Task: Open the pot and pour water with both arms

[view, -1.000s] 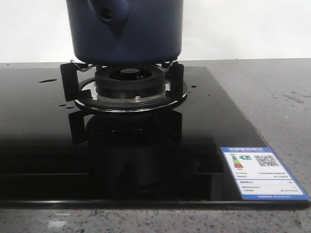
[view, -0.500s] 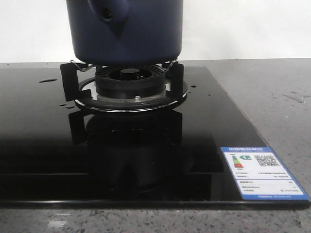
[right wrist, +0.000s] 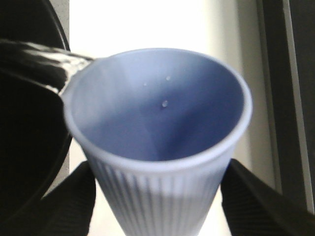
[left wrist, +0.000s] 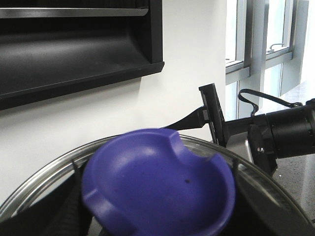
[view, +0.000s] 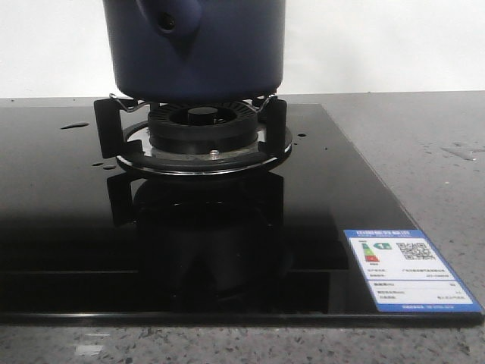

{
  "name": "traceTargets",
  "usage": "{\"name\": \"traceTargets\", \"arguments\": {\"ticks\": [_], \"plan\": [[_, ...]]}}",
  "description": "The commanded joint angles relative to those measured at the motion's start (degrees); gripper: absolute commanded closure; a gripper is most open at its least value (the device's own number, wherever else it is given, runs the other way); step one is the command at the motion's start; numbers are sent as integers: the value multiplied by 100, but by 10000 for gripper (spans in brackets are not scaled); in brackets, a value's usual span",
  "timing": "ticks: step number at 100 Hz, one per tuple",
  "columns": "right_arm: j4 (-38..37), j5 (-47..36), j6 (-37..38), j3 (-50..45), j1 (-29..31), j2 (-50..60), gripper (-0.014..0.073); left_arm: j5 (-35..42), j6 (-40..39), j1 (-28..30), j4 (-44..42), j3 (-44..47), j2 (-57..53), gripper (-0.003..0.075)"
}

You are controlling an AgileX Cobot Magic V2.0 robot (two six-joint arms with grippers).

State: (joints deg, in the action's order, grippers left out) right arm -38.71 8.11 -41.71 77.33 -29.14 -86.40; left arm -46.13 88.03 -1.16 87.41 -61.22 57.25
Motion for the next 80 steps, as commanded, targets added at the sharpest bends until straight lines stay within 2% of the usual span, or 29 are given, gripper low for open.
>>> {"name": "traceTargets", "arguments": {"ticks": [1,27,39,62,80], "plan": [[-102,-350,-45,251,-2,219,388,5,-45,-6,527,-190,-110,425],[-162,-401,-45,251,-2,219,388,5,-45,-6,527,-190,-110,425],[-1082,-444,-45,251,-2,219,388,5,-45,-6,527,-190,-110,425],[-2294,-455,-45,251,-2,219,388,5,-45,-6,527,-190,-110,425],[-3525,-477,-45,251,-2,219,389,5,-45,-6,527,-190,-110,425]]}}
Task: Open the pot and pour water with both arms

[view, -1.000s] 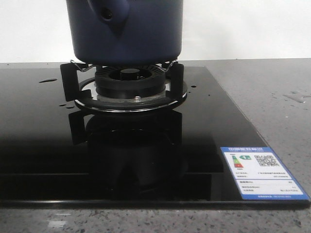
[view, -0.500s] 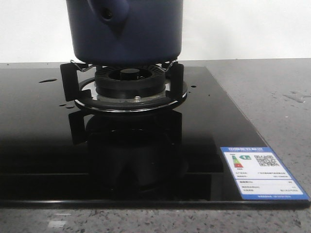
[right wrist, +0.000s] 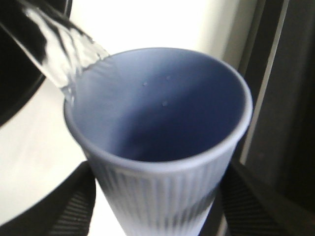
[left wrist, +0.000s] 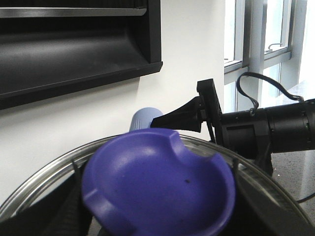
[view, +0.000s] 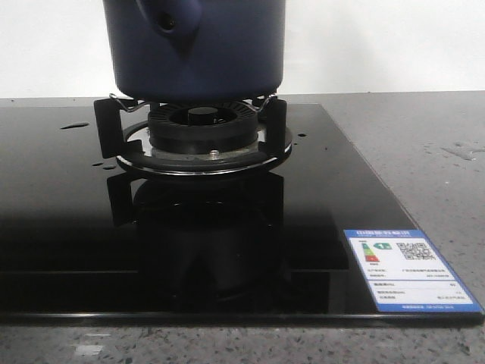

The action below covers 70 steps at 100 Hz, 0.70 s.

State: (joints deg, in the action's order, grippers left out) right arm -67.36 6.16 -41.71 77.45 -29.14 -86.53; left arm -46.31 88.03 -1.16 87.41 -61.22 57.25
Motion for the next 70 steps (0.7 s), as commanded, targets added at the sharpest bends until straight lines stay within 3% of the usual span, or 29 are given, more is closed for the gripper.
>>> {"name": "traceTargets", "arguments": {"ticks": [1,18,38,70], "plan": [[-740,-283,-45,238,-2,233,388,23,-45,-6,527,-190,-110,425],[-1467,-296,-45,238,-11,233,388,23,-45,-6,527,-190,-110,425],[-1515,-310,-45,238,-11,233,389,23,-45,-6,527,-190,-110,425],[115,234,1684,219,-37,233,389,23,-45,-6,527,-190,-110,425]]}}
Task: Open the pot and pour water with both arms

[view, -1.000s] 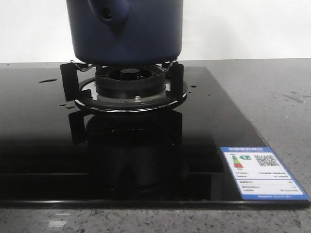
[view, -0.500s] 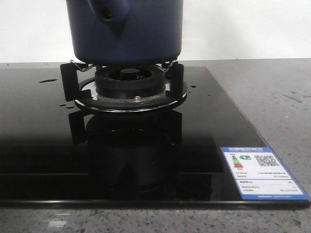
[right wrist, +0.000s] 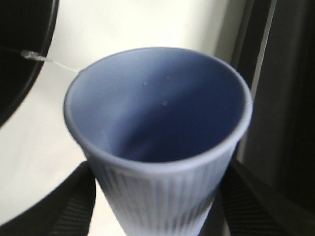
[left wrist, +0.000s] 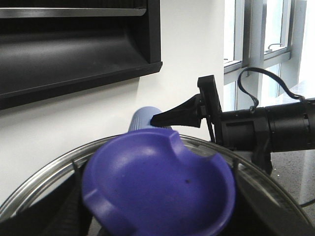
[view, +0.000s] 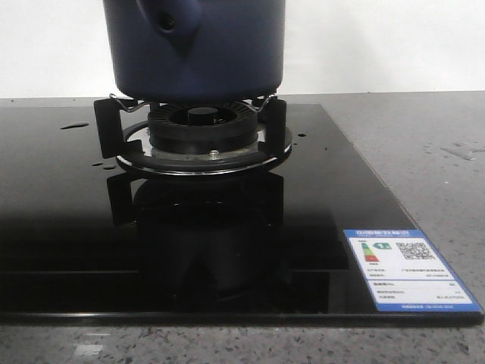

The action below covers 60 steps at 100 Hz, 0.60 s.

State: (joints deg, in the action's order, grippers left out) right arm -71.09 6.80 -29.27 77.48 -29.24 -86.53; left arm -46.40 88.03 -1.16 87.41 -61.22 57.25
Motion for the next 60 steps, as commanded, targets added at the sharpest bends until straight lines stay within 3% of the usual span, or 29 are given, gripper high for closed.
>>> {"name": "traceTargets", "arguments": {"ticks": [1,17,32,48,60], "plan": [[592,225,460,216,-29,233,389,33,-45,-6,527,-190,-110,425],[1655,859,739,216,-297,245,389,46,-45,-154,527,-190,-110,425],[2759,1004,1640,216,-346,422,389,59,-45,-314,505,-190,-77,425],[3239,1010,2690,216,-109,853,389,70,-45,-479,491,-190,4,425],[3630,1108,3072,145,240,1292,389,70,-35,-607,480,-190,70,425]]}}
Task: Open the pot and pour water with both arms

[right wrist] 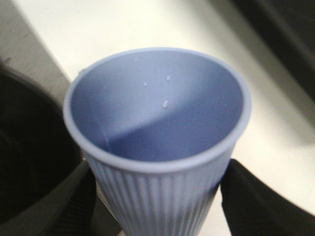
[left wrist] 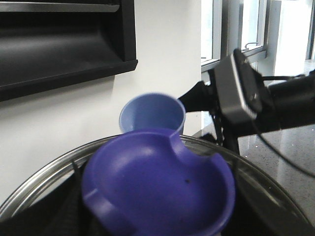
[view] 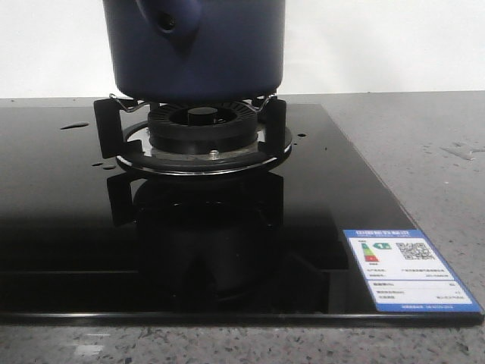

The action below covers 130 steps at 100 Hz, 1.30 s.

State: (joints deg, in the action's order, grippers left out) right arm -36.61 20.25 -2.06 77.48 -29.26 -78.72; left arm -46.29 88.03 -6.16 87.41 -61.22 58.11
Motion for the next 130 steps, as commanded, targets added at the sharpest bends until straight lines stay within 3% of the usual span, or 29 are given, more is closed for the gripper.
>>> {"name": "traceTargets", "arguments": {"ticks": [1,22,45,70,85,111,119,130], "plan": [[205,-238,364,130,298,573,389,58,-35,-123,480,-190,-5,425],[749,-725,629,-1080,1314,1622,389,148,14,-285,480,-190,193,425],[788,-2319,1204,-3396,2311,2579,389,173,23,-458,490,-190,475,425],[1352,-3962,1309,-5228,2750,2534,389,162,38,-518,490,-190,552,425],[1603,-4761,1309,-5732,2817,2267,389,129,38,-518,490,-190,552,425],[1734,-4480,1309,-5781,2817,1756,383,126,38,-518,490,-190,552,425],[1982,-4491,1309,-5781,2817,1709,324,126,38,-518,490,-190,552,425],[1994,-4785,1309,-5781,2817,1722,132,126,48,-518,490,-190,552,425]]}}
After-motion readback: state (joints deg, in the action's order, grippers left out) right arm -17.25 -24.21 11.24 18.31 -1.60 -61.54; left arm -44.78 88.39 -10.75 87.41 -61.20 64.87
